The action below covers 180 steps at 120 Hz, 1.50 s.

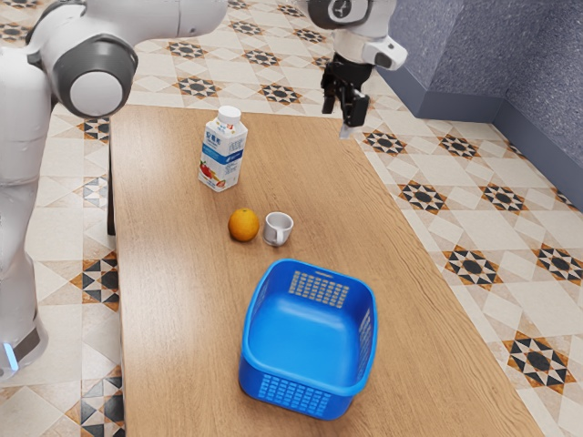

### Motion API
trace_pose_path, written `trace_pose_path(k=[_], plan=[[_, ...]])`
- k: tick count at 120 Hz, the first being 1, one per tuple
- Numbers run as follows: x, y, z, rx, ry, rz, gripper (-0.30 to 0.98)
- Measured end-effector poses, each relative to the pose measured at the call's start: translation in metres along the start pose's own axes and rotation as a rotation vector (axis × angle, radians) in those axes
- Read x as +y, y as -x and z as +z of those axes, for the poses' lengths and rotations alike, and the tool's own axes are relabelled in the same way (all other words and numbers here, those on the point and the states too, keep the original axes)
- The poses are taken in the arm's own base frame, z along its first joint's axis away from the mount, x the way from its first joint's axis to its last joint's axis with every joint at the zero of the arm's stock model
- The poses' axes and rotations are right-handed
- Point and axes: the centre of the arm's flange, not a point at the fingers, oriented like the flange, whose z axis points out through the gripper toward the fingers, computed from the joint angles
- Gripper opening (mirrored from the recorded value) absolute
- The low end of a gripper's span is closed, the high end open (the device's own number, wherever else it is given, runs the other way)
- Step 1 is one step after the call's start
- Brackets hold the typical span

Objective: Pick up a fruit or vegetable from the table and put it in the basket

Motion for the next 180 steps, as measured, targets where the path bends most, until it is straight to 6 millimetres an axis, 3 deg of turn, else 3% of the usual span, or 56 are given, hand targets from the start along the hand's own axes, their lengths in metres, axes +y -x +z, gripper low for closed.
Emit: trace_pose_path(k=[19, 34, 50, 72, 90, 96, 106, 114, 126, 151, 180], plan=[[-0.066, -0.014, 0.049, -0.078, -0.022, -0.107, 0.69], [-0.095, -0.017, 0.073, -0.116, -0.027, -0.151, 0.69], [-0.086, -0.024, 0.088, -0.136, -0.024, -0.134, 0.69], [-0.093, -0.029, 0.117, -0.184, -0.024, -0.143, 0.69], [-0.090, -0.031, 0.121, -0.190, -0.021, -0.136, 0.69], [-0.082, -0.033, 0.121, -0.187, -0.021, -0.125, 0.69], [-0.054, -0.039, 0.122, -0.175, -0.024, -0.078, 0.69], [-0.039, -0.039, 0.136, -0.187, -0.019, -0.055, 0.69], [-0.040, -0.024, 0.153, -0.205, 0.001, -0.059, 0.69], [-0.039, 0.040, 0.169, -0.195, 0.057, -0.059, 0.69], [-0.019, 0.048, 0.165, -0.129, 0.044, -0.014, 0.69]])
